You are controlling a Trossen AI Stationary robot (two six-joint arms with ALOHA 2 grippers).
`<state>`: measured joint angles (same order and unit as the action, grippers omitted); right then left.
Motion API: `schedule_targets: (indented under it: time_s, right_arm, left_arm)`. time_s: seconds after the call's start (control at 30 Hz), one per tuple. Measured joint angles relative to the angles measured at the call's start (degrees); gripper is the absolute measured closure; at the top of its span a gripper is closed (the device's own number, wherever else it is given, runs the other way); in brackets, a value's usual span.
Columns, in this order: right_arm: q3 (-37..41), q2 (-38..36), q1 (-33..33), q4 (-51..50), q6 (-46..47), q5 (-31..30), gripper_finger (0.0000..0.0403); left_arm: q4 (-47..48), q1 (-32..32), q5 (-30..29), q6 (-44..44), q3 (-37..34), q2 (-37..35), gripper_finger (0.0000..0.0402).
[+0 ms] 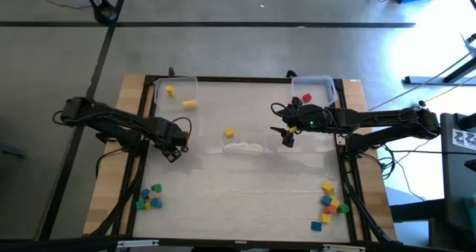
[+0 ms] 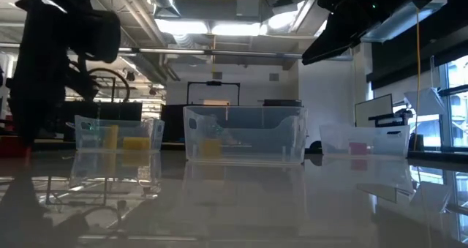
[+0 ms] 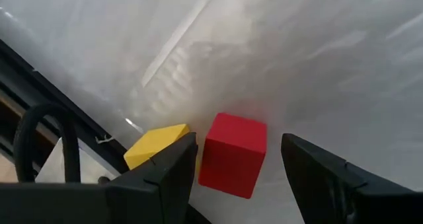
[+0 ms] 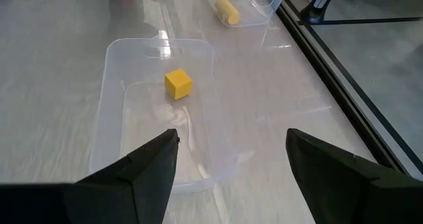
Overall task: Sort blocks by size
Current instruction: Put the red square block into the bottom transparent bin
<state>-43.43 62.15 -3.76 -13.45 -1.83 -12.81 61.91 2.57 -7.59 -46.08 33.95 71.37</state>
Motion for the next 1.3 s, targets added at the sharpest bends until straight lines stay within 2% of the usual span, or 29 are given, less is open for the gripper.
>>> schedule_targets:
  time_s: [0.33, 0.67, 0.83, 1.1, 1.3]
  right_arm:
    - [-0.01, 0.00, -0.01, 0.01, 0.01, 0.01, 0.0123]
    - [0.00, 0.00, 0.00, -0.01, 0.00, -0.01, 0.0123]
    - [0.00, 0.00, 0.00, -0.02, -0.01, 0.00, 0.0123]
    - [-0.01, 0.00, 0.01, -0.03, 0.01, 0.00, 0.0123]
    - [0.01, 0.00, 0.01, -0.04, -0.01, 0.00, 0.0123]
  left_arm:
    - [0.07, 0.00, 4.32, 4.58, -0.01, 5.18, 0.0195]
    - [0.02, 0.00, 4.30, 5.42, 0.00, 6.21, 0.0285]
    - [-0.83, 0.56, 4.28, 5.91, 0.38, 6.22, 0.0287]
    - [0.37, 2.18, 3.98, 7.54, 9.56, 5.54, 0.0274]
    - [-4.34, 3.10, -0.57, 12.00, 18.02, 5.51, 0.0277]
